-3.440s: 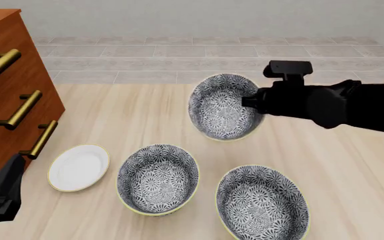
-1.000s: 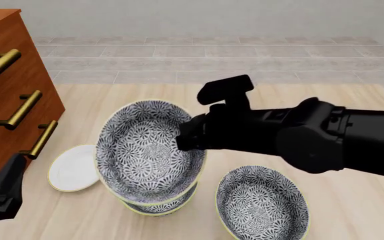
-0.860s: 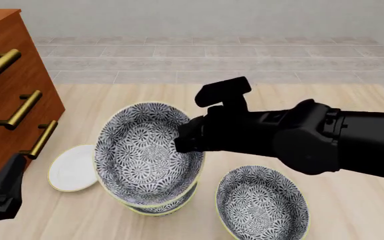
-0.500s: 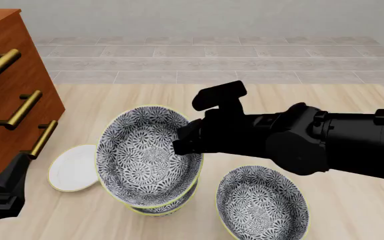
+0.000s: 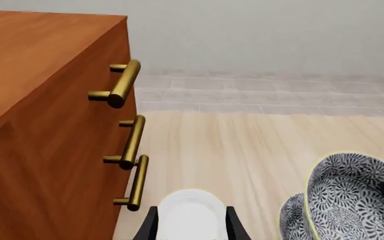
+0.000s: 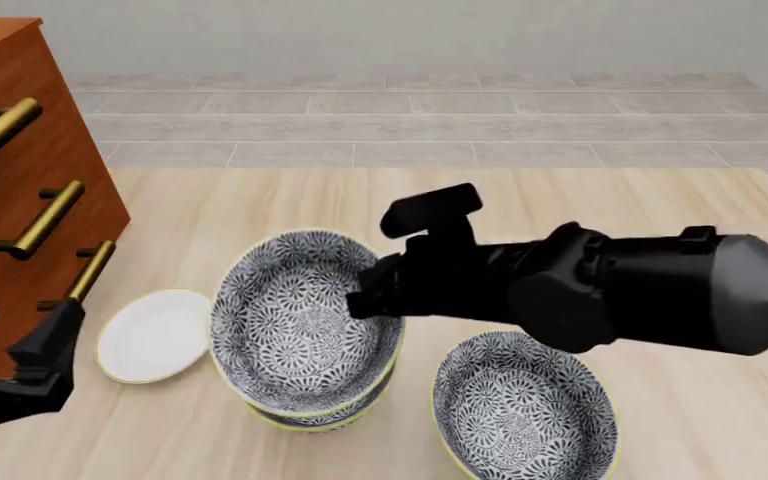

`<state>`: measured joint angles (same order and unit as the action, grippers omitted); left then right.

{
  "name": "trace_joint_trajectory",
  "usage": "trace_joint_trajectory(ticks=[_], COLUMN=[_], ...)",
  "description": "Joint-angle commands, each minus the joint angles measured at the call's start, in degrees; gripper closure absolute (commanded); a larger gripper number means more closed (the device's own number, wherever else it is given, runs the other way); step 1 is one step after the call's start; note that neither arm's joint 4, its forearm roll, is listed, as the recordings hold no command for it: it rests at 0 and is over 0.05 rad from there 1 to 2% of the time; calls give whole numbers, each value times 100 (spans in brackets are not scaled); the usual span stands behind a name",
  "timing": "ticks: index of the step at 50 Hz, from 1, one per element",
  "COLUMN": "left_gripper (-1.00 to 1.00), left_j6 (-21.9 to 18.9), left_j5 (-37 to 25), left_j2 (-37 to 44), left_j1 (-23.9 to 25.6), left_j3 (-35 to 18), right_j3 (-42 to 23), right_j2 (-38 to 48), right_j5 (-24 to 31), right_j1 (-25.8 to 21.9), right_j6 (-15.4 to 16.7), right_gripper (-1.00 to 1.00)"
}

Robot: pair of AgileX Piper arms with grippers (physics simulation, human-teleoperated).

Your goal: Stack the bowl at the front on the bowl in the middle.

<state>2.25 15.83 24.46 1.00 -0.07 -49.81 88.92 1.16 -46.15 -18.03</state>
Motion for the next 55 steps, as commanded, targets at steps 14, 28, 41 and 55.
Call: trace_joint_trajectory(ticks=[14, 28, 41, 55], left_gripper=[-100, -100, -100, -100], left_j6=[151, 249, 325, 319], left_j5=[232, 462, 397, 821], left_j2=[439, 772, 733, 1128], left_j1=[-9, 13, -5, -7], left_j3=[6, 6, 6, 4], right_j3=[16, 30, 24, 23], right_j2=[144, 209, 229, 190], right_j5=[-78, -109, -124, -108], right_j1=[-10, 52, 49, 31], right_j6=[-60, -43, -68, -71], right_gripper=[100, 100, 100, -100])
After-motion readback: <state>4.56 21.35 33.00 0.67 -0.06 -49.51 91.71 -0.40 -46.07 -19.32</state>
